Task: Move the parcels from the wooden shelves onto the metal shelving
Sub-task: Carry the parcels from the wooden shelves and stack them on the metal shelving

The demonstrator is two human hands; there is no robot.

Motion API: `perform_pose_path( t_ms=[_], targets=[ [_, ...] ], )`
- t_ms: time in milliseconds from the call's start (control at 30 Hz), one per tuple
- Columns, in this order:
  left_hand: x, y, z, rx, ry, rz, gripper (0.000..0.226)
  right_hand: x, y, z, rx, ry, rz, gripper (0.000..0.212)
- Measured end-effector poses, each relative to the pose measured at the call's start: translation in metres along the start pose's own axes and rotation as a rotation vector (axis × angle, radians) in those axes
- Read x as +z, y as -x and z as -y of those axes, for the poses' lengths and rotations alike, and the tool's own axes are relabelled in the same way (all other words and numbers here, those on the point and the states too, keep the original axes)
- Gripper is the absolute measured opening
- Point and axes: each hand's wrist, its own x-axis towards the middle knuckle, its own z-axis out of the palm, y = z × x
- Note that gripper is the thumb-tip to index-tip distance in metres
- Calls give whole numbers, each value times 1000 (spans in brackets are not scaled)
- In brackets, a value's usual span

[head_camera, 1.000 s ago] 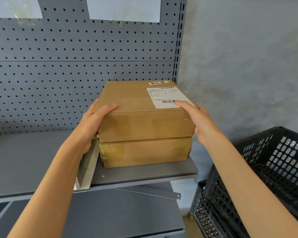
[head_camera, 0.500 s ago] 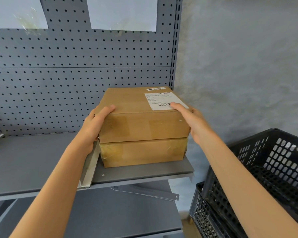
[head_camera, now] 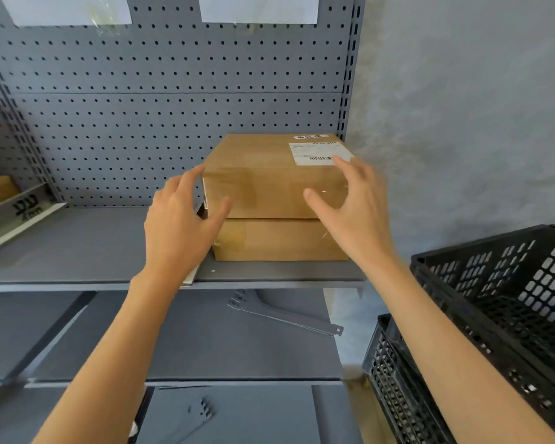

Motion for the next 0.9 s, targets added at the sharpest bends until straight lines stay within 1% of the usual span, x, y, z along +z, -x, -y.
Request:
perform_pose_path(
  t_ms=[67,100,200,300,500,600,700,900],
  targets=[
    [-5,17,5,62,-160,-65,49,7,14,2,-93,160,-2,62],
    [-8,26,10,91,-216,-82,46,11,21,3,-128,201,5,61],
    [-20,50,27,156,-357,-87,43,26,43,9,-208,248,39,57],
    [-38,72,46,151,-449,-82,38,46,65,19,-281,267,74,51],
    [-90,107,90,25,-546,-67,31,83,99,59,-398,246,192,44],
    [-126,121,115,-68,-575,-81,29,104,114,90,-460,202,187,41],
    [-166,134,142,-139,-610,-102,32,129,134,129,-519,161,182,40],
    [-267,171,215,-249,-702,-172,30,196,195,232,-600,54,265,39]
  ],
)
